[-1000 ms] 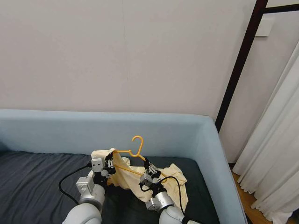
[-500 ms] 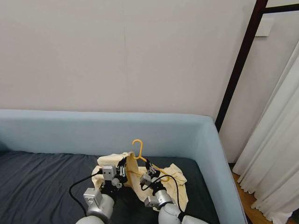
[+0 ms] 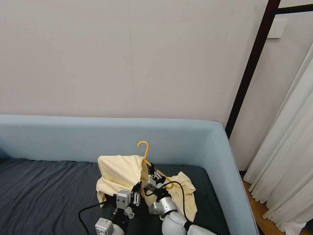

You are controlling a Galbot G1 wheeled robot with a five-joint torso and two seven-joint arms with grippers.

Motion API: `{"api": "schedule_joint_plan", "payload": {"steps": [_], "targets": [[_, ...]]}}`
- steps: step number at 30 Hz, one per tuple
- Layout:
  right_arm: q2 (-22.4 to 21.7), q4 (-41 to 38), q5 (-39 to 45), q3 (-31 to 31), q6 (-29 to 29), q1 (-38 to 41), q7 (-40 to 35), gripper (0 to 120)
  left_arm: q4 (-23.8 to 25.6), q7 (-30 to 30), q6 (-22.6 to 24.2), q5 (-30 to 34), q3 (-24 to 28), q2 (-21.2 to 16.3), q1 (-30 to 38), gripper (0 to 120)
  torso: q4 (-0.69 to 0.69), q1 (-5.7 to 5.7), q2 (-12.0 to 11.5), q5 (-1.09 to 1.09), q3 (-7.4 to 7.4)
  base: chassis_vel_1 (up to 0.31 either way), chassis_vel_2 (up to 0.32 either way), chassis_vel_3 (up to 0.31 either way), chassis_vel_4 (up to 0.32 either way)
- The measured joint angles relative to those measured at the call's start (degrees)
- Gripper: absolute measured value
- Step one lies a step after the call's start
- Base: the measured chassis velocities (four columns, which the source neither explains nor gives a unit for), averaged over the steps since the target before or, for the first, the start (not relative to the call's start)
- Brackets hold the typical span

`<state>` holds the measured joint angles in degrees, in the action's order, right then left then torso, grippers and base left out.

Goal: Pick up the clothes from the sofa and hang them on the clothes hanger.

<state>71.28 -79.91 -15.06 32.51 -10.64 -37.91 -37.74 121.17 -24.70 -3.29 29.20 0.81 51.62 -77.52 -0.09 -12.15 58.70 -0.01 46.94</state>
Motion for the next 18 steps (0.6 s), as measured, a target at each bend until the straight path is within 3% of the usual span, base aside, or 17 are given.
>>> {"api": "schedule_joint_plan", "payload": {"steps": [18], "targets": [[0.6, -1.8, 1.1, -5.0, 3.0, 1.3, -2.5, 4, -2.6, -0.2, -1.9, -5.4, -0.1, 0.9, -4.9, 0, 0.01, 0.0, 0.0, 0.01, 0.0, 0.0, 0.0, 0.0, 0.0]]}}
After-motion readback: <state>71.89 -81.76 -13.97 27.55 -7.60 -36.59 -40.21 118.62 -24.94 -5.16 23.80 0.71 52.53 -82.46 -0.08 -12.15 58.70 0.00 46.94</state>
